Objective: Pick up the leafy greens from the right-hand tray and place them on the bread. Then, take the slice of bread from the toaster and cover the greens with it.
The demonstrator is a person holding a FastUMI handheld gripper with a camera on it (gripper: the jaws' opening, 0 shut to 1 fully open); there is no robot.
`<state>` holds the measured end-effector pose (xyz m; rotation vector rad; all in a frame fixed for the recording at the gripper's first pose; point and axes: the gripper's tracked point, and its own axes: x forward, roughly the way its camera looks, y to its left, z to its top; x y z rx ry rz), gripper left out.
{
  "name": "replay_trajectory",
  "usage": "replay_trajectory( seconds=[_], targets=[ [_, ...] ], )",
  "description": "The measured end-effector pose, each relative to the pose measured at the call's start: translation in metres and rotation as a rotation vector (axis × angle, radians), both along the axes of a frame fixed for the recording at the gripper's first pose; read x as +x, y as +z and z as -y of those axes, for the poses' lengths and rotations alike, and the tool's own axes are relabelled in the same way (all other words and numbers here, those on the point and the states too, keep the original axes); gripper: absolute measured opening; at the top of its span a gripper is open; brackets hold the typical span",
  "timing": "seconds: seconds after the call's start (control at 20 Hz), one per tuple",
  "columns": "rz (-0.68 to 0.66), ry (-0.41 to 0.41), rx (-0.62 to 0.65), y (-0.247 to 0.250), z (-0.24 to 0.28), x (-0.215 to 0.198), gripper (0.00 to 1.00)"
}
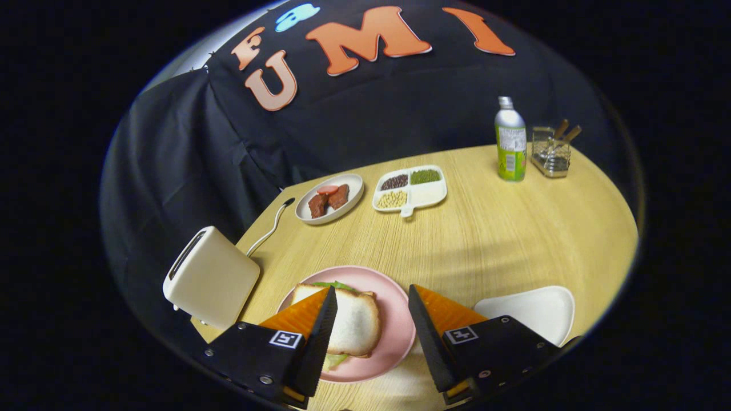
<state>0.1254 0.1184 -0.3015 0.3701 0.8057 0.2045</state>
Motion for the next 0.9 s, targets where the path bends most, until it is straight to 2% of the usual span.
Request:
replay_trajectory(
  seconds=[0.15, 0.45, 0.6, 0.9],
  targets=[
    [0.162, -0.045, -0.106, 0.044, 0.027, 0.010, 0.87],
    [0.383, -0.163, -0.306, 0.137, 0.081, 0.003, 0.94],
    [0.435, -0.207, -0.326, 0.173, 0.093, -0.017, 0.96],
    [0.497, -0.263, -0.365, 0.210, 0.120, -0.060, 0.97]
  ],
)
